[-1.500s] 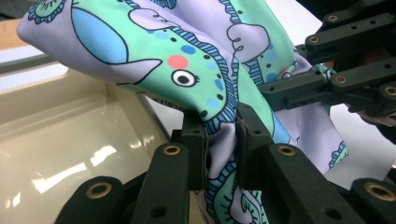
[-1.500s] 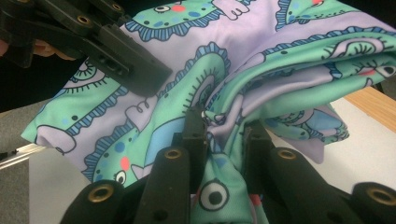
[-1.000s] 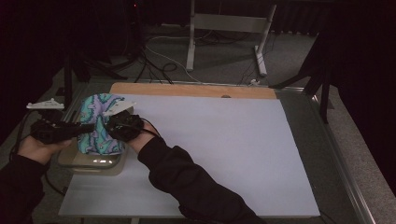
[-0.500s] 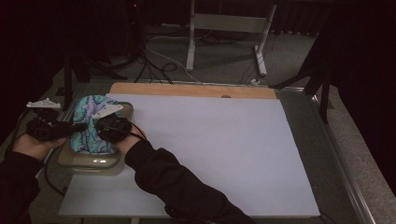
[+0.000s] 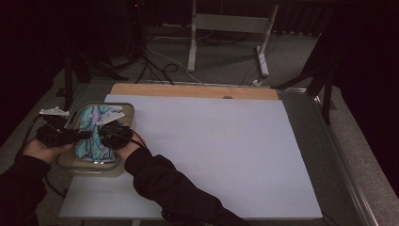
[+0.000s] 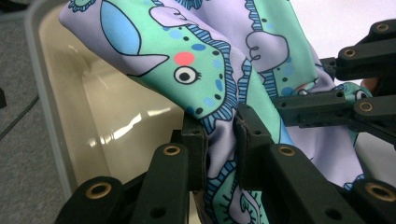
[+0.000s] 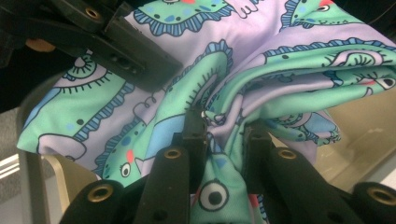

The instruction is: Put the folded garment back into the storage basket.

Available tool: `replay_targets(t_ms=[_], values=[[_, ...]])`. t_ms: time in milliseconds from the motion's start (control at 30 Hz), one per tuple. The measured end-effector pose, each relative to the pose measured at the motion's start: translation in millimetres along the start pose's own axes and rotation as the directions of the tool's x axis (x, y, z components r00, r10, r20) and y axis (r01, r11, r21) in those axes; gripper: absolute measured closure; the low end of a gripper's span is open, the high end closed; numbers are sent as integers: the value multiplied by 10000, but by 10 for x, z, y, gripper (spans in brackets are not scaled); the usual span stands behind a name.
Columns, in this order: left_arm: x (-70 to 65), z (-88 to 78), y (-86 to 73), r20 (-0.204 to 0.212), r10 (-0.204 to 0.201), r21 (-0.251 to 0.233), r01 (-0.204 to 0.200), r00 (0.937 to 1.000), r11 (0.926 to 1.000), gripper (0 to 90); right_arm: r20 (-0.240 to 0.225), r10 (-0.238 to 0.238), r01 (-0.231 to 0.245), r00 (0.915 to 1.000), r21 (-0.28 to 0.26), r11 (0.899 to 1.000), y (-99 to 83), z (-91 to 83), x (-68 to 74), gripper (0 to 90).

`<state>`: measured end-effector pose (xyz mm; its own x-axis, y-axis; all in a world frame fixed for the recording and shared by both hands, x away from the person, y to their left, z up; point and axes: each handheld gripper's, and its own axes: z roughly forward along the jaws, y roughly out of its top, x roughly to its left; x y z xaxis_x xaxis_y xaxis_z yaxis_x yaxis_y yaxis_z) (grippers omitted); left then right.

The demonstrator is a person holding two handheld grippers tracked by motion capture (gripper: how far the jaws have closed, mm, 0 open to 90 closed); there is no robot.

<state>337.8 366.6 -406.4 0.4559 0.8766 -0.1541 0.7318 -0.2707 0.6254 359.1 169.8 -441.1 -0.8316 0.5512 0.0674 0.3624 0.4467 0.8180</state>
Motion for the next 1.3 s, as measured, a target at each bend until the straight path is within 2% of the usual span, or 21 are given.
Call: replay_targets(t_ms=[333, 400, 433, 467, 500, 533, 567, 633, 667, 700, 733, 767, 800, 833, 867, 900, 967, 1067, 1100, 1167, 1300], values=[[13, 167, -71, 274, 47, 569, -63, 9996, 9984, 771, 86, 0, -6, 10000, 785, 9969, -97, 79, 17, 748], [32, 219, -102, 418, 21, 890, -58, 9991, 9960, 770, -157, -77, 91, 9998, 948, 9955, -109, 89, 1, 600], [32, 219, -102, 418, 21, 890, -58, 9991, 9960, 769, -157, -77, 91, 9998, 948, 9955, -109, 89, 1, 600], [35, 244, -116, 462, 13, 1008, -60, 9989, 9949, 769, -110, -178, 186, 9998, 838, 9963, -109, 74, -5, 517], [34, 272, -128, 440, 24, 1117, -73, 9990, 9937, 767, -169, 6, 3, 9999, 568, 9984, -93, 34, -18, 376], [33, 302, -138, 412, -36, 1189, -13, 9991, 9929, 767, -169, 6, 3, 9999, 568, 9984, -93, 34, -18, 376], [25, 358, -156, 243, 116, 1468, -150, 9996, 9891, 765, -46, 176, -176, 9998, 64, 9998, -70, -24, -24, 258], [11, 397, -164, -45, 295, 1594, -284, 9996, 9868, 756, -57, 244, -246, 9997, -419, 9988, -38, -97, -23, 172], [11, 397, -164, -45, 295, 1594, -284, 9996, 9868, 752, -89, 200, -205, 9998, -554, 9983, -25, -130, -20, 131], [9, 407, -158, -168, 365, 1724, -331, 9992, 9845, 752, -89, 200, -205, 9998, -554, 9983, -25, -130, -20, 131], [-8, 427, -156, -287, 727, 1927, -658, 9969, 9790, 726, -169, 154, -167, 9997, -830, 9964, 3, -190, -32, 123], [-8, 427, -156, -287, 727, 1927, -658, 9969, 9790, 684, -103, 97, -106, 9999, -923, 9957, 14, -218, -40, 108], [-24, 432, -150, -522, 935, 1972, -816, 9942, 9770, 684, -103, 97, -106, 9999, -923, 9957, 14, -218, -40, 108], [-27, 434, -141, -608, 868, 2061, -725, 9944, 9758, 638, -98, 41, -50, 9999, -896, 9960, 28, -243, -47, 92], [-27, 416, -115, -1118, 715, 1963, -486, 9912, 9793, 492, -273, 101, -131, 9996, -1117, 9937, 32, -306, -78, 92], [-24, 392, -102, -1407, 665, 1853, -397, 9878, 9819, 444, -205, 61, -85, 9998, -1214, 9926, 31, -338, -93, 92], [-24, 314, -67, -1660, 207, 1293, 9, 9859, 9916, 373, -228, -41, 11, 9997, -1331, 9911, 24, -396, -124, 92], [-49, 227, -28, -1785, 98, 972, 77, 9839, 9952, 278, -217, -192, 158, 9996, -1459, 9892, -7, -488, -184, 92], [-70, 189, -11, -1746, 71, 796, 70, 9846, 9968, 278, -217, -192, 158, 9996, -1459, 9892, -7, -488, -184, 92], [-154, 92, 49, -1741, -1, 369, 67, 9847, 9993, 200, -156, -254, 229, 9996, -1439, 9893, -34, -560, -242, 91], [-249, 31, 121, -1633, 5, 134, 17, 9866, 9999, 147, -144, -373, 347, 9992, -1515, 9879, -65, -663, -300, 90]])
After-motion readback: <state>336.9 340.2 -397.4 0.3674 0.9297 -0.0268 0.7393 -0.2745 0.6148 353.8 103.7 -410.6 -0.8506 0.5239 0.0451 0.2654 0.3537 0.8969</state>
